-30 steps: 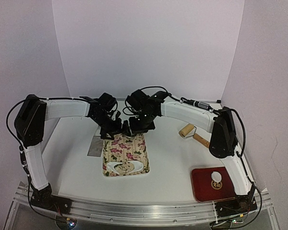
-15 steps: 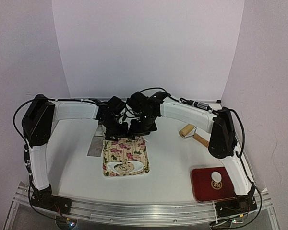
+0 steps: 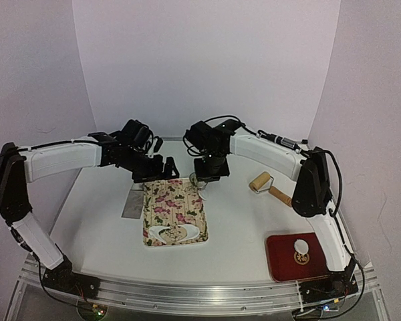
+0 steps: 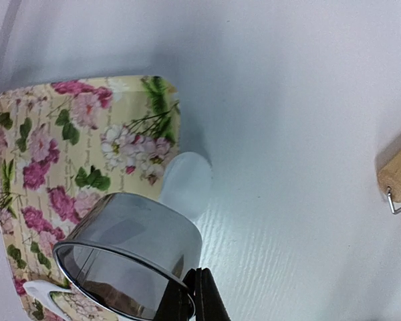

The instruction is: Roll out the dumpling wrappers from the dough

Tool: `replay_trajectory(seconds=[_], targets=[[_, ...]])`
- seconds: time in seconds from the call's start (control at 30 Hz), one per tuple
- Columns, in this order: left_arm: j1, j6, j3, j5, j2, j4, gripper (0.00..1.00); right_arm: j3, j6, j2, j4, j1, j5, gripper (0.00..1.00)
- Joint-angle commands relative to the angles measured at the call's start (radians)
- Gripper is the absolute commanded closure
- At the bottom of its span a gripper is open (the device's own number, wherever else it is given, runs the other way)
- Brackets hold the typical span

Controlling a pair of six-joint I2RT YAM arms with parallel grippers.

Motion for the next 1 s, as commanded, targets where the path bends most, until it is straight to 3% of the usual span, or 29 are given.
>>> replay_trajectory(seconds=[0.0, 0.27, 0.7, 0.77, 0.97], targets=[[0.015, -0.011, -0.043, -0.02, -0.133, 0.043, 0.0, -0.028, 0.038, -0.076, -0.029, -0.042, 0.065, 1.0], [0.048, -0.063, 0.03, 0.054, -0.035, -0.014, 0.0, -0.223, 0.08, -0.141, 0.005, -0.13, 0.03, 1.0], [0.049, -0.137, 0.245, 0.291, 0.34, 0.097, 0.03, -0.511, 0.114, -0.222, 0.167, -0.209, -0.081, 0.94], [0.049, -0.14, 0.276, 0.311, 0.382, 0.104, 0.06, -0.525, 0.115, -0.227, 0.175, -0.214, -0.083, 0.89], [0.049, -0.125, 0.367, 0.332, 0.501, 0.074, 0.25, -0.542, 0.118, -0.243, 0.183, -0.229, -0.083, 0.53]])
